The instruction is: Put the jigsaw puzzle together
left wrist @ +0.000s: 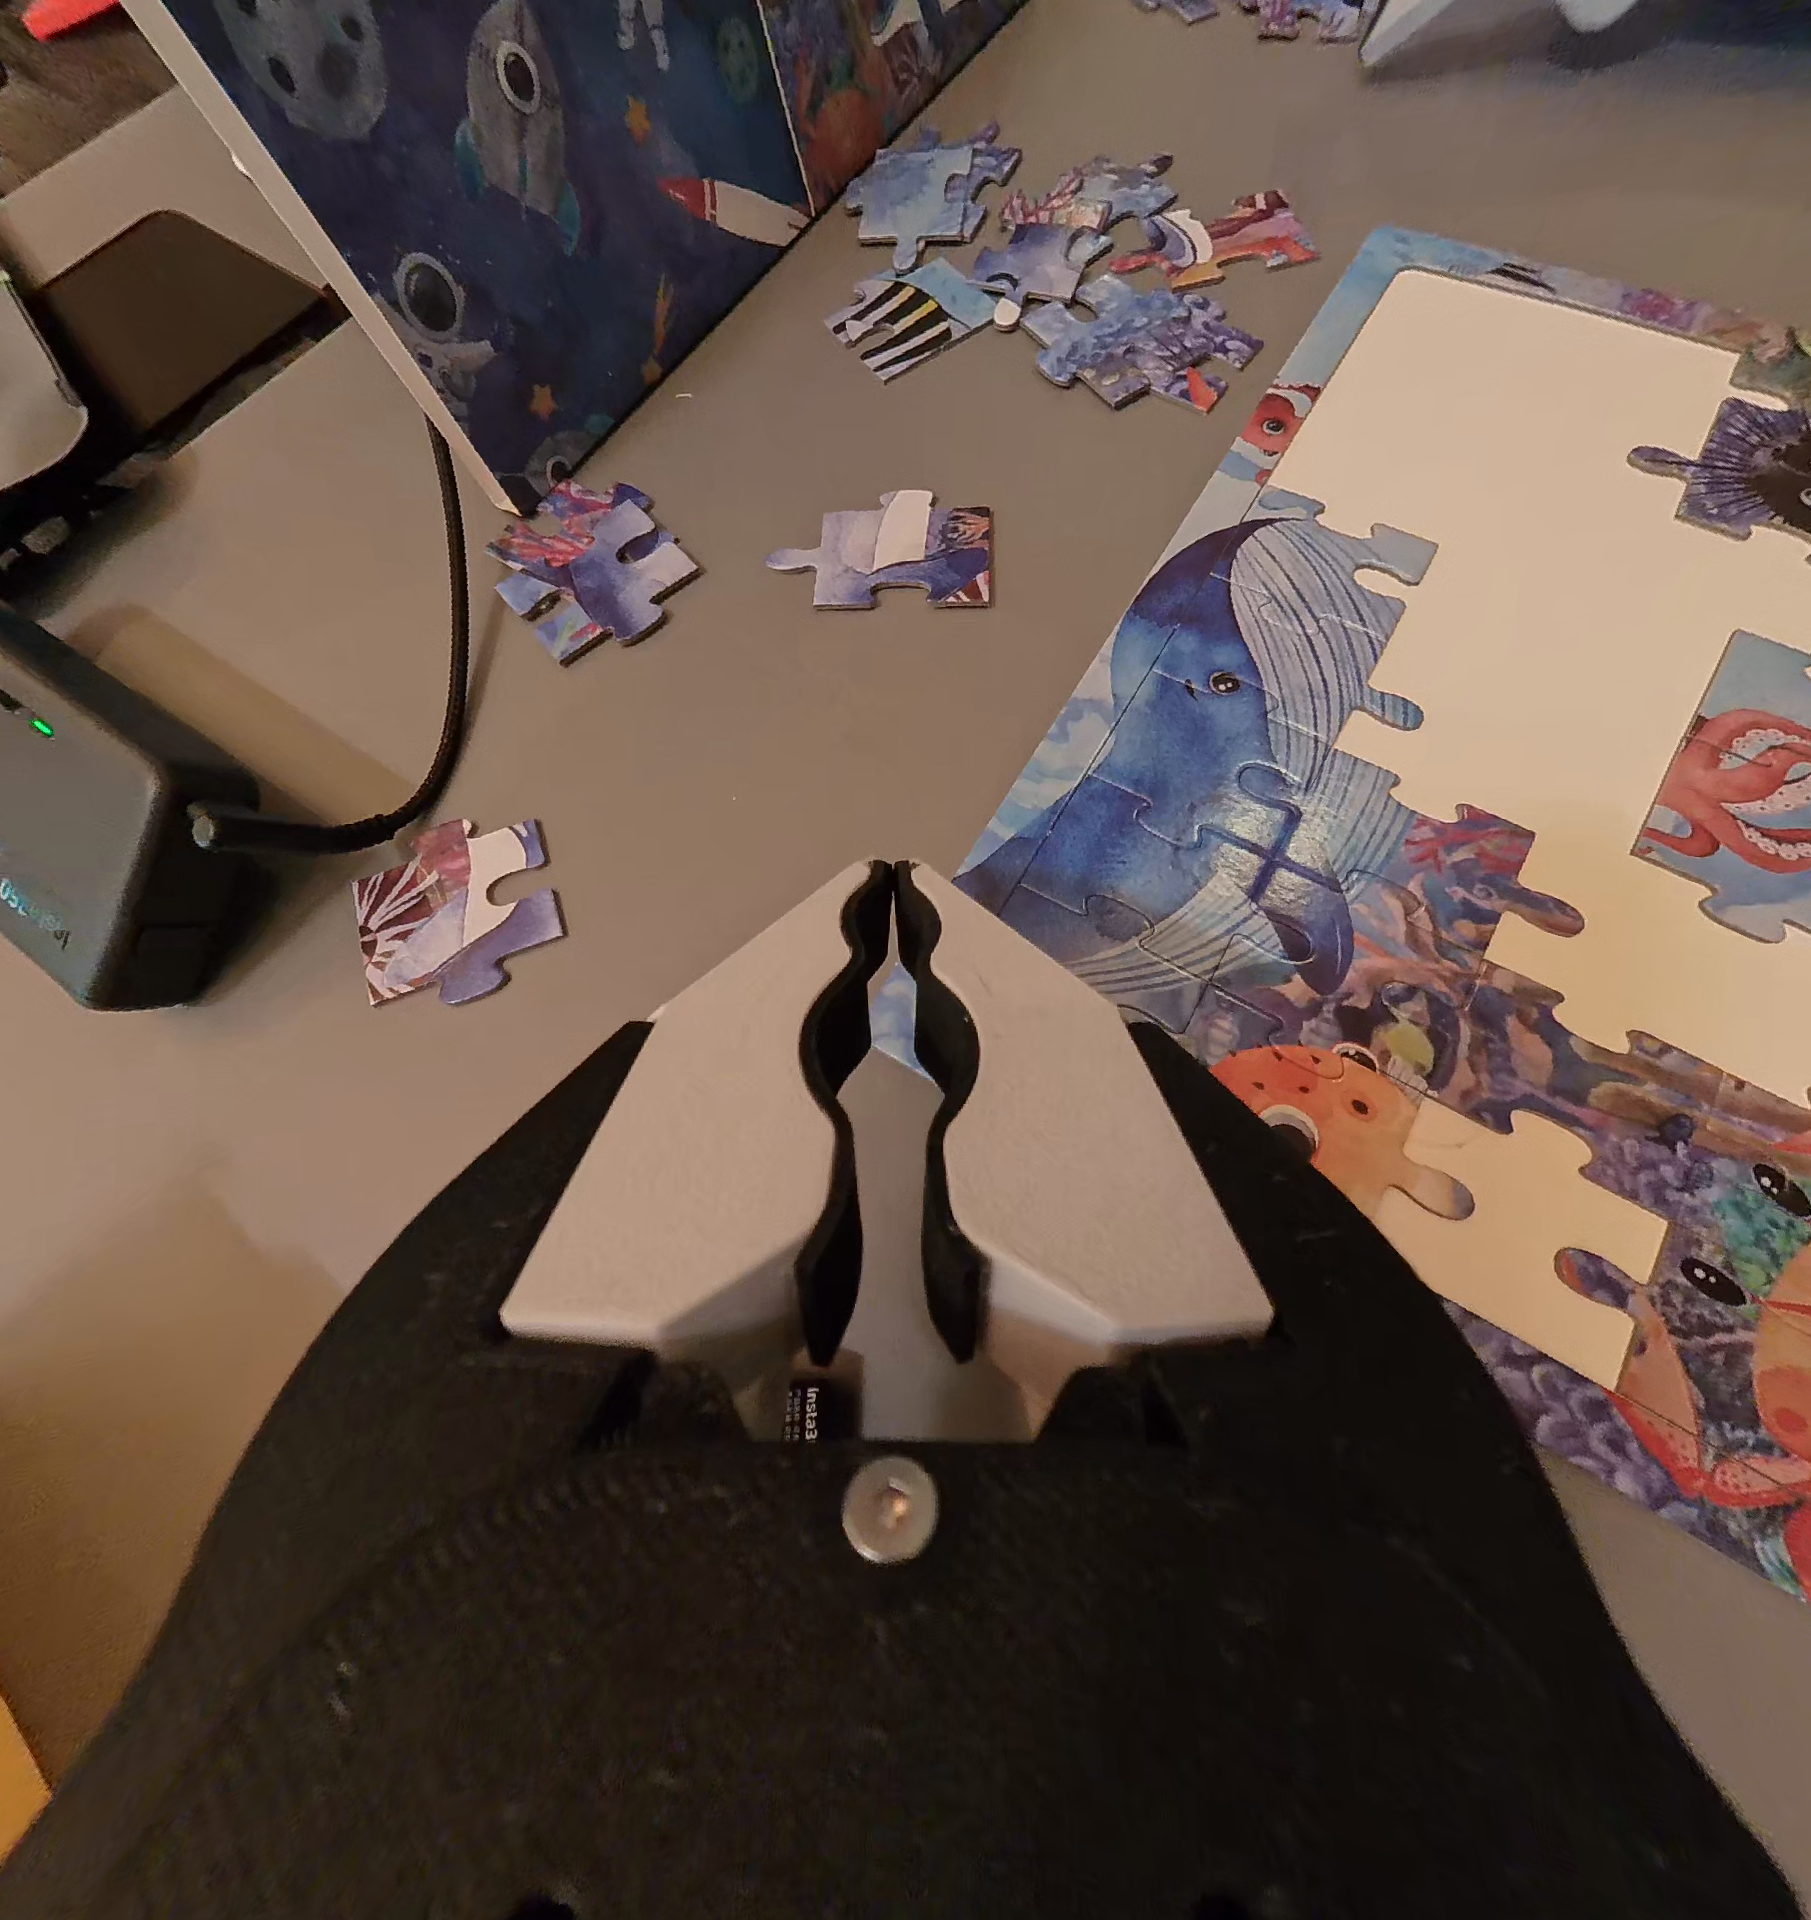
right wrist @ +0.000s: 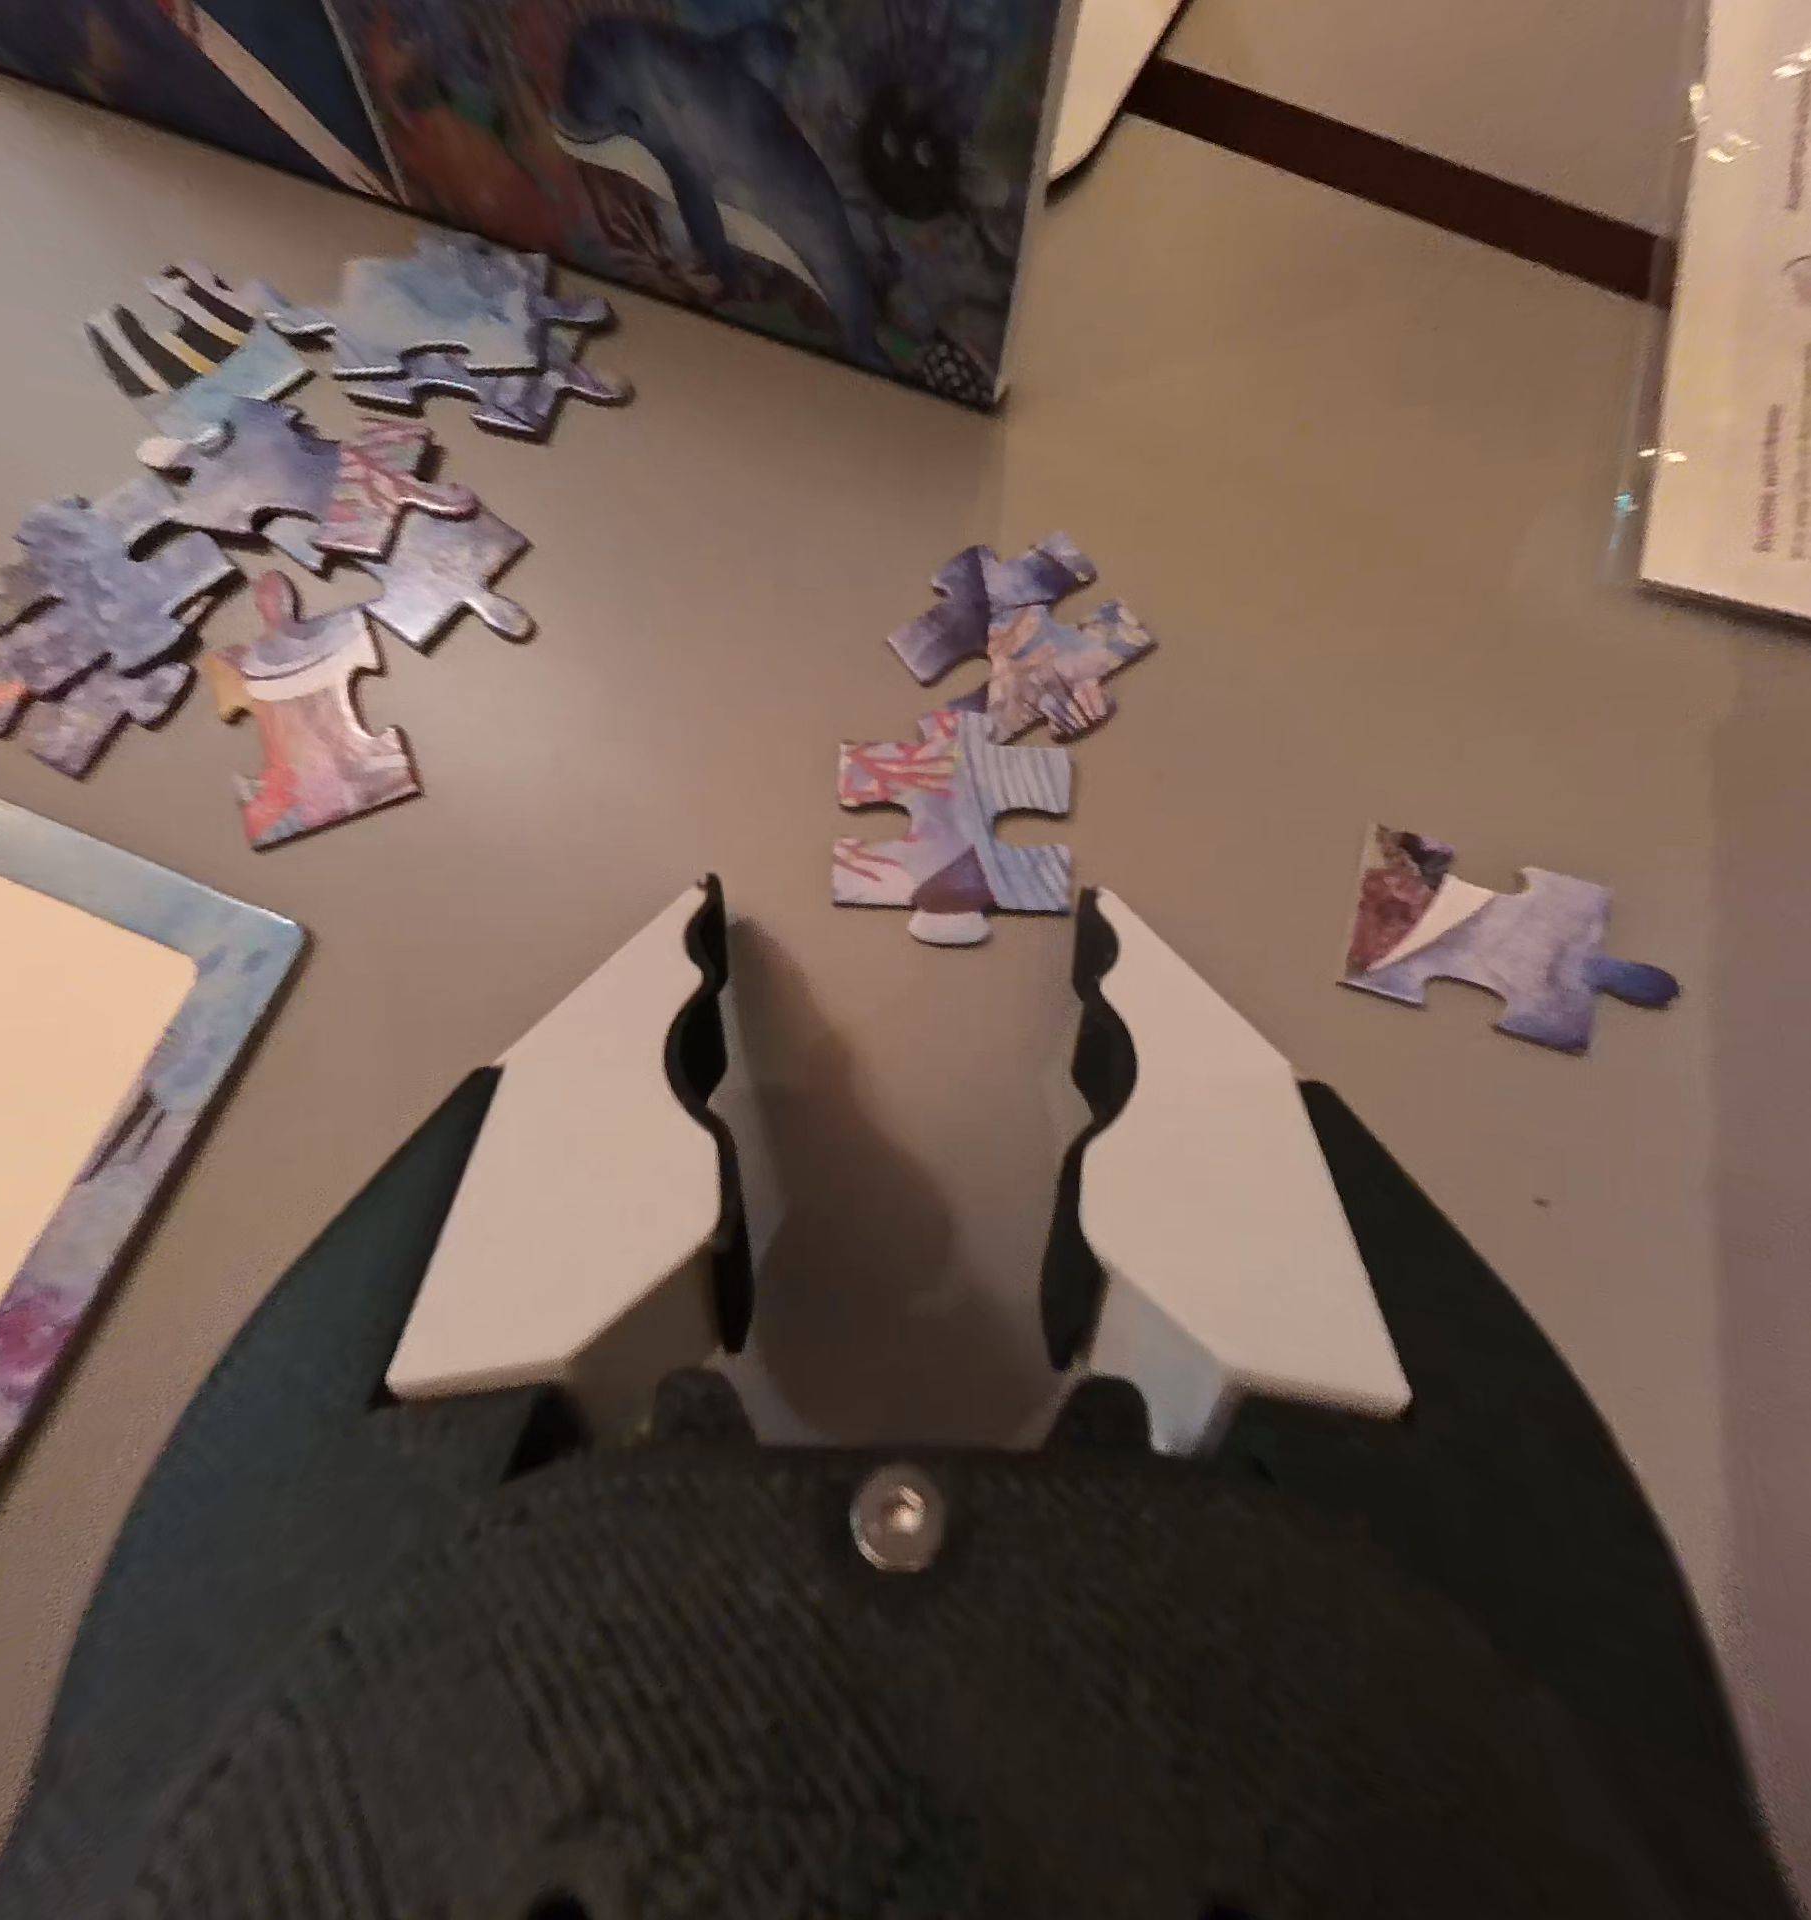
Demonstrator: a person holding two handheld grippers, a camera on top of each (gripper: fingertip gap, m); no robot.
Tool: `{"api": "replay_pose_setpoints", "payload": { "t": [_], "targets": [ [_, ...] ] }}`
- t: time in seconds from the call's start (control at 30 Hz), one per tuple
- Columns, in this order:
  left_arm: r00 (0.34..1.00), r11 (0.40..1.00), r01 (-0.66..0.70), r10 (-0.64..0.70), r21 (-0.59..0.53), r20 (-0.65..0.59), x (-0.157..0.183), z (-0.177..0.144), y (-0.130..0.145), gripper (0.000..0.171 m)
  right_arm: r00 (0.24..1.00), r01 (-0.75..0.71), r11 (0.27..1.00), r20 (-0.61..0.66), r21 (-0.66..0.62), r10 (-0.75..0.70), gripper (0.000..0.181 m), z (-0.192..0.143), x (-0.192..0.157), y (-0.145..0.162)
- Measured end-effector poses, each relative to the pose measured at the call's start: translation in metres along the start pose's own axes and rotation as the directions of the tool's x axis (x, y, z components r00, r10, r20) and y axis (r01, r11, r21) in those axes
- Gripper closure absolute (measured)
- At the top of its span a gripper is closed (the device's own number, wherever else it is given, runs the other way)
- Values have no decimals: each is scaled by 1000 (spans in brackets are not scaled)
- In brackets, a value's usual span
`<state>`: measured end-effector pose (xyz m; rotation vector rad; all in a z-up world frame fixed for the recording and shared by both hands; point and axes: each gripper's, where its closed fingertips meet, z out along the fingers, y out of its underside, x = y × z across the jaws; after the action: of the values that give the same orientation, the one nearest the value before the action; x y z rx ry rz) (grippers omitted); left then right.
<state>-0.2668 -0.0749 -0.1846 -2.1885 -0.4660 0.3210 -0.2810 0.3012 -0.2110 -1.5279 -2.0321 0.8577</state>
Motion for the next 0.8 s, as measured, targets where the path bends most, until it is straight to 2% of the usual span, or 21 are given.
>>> {"api": "replay_pose_setpoints", "payload": {
  "t": [0.1, 0.27, 0.43, 0.57, 0.67, 0.7, 0.73, 0.8],
  "targets": [
    [1000, 1000, -1, 1, 3, 1, 0, 0, -1, 171, 999, 5, 1000, -43, 5, -5, 117, -5, 11, 0],
    [1000, 1000, -4, 4, 2, 2, 0, 0, -1, 171, 999, -23, 998, -22, 66, 25, 123, -13, 16, -7],
    [1000, 1000, -5, 5, 1, 2, 0, 0, 0, 171, 999, 43, 991, -29, 127, -40, 131, -8, 11, -17],
    [1000, 1000, -9, 9, -3, 5, 0, 0, 0, 171, 995, 61, 996, -80, 60, -56, 138, 10, 19, -10],
    [1000, 1000, -9, 9, -4, 7, 0, 0, 1, 171, 1000, -13, 998, -22, 55, 14, 144, 13, 17, -9],
    [1000, 1000, -9, 9, -3, 7, 0, 0, 1, 171, 999, -26, 998, -19, 55, 27, 150, 13, 18, -9],
    [1000, 1000, -8, 8, -3, 6, 0, 0, 1, 171, 1000, -22, 998, -14, 54, 22, 166, 12, 18, -8],
    [1000, 1000, -10, 10, -5, 6, 0, 1, 1, 171, 1000, -12, 999, 1, 52, 12, 167, 12, 16, -7]
  ]
}}
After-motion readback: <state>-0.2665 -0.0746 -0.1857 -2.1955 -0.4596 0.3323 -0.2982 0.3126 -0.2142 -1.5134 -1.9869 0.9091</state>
